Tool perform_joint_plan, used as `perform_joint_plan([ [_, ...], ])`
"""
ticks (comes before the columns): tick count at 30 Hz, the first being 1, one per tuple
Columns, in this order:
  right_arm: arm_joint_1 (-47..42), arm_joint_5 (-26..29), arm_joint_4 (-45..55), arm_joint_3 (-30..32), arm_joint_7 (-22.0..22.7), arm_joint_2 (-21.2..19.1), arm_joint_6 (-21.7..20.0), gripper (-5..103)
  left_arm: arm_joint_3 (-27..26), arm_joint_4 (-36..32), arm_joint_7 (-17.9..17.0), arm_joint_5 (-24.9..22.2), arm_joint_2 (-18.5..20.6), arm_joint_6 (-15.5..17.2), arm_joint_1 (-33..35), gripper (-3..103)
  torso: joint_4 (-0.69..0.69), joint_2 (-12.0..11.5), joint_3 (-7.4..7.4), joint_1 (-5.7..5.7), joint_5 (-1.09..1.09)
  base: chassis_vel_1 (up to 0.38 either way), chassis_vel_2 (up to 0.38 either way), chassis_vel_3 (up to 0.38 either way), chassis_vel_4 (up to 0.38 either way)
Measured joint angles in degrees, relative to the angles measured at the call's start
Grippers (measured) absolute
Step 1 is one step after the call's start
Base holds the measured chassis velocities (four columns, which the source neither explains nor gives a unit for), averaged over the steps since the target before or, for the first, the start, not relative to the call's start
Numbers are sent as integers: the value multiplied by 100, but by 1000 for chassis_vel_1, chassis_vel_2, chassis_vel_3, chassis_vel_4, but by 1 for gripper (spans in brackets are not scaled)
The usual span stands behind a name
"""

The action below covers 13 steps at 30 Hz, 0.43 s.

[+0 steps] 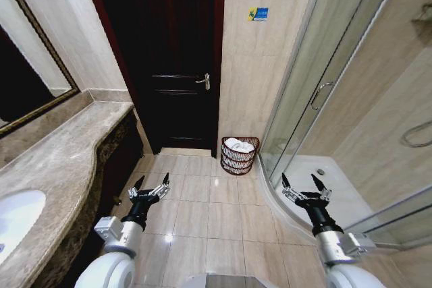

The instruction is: Discard the used towel into the hamper.

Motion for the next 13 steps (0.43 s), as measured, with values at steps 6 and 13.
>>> perform_joint_plan([
  [6, 0, 0, 0, 0, 0, 0, 0, 100, 0, 0, 0, 0, 0, 0, 0, 97, 0, 0, 0, 0, 0, 0, 0, 0, 0],
  [13, 0, 0, 0, 0, 0, 0, 0, 100, 0, 0, 0, 0, 0, 0, 0, 97, 0, 0, 0, 0, 0, 0, 0, 0, 0],
])
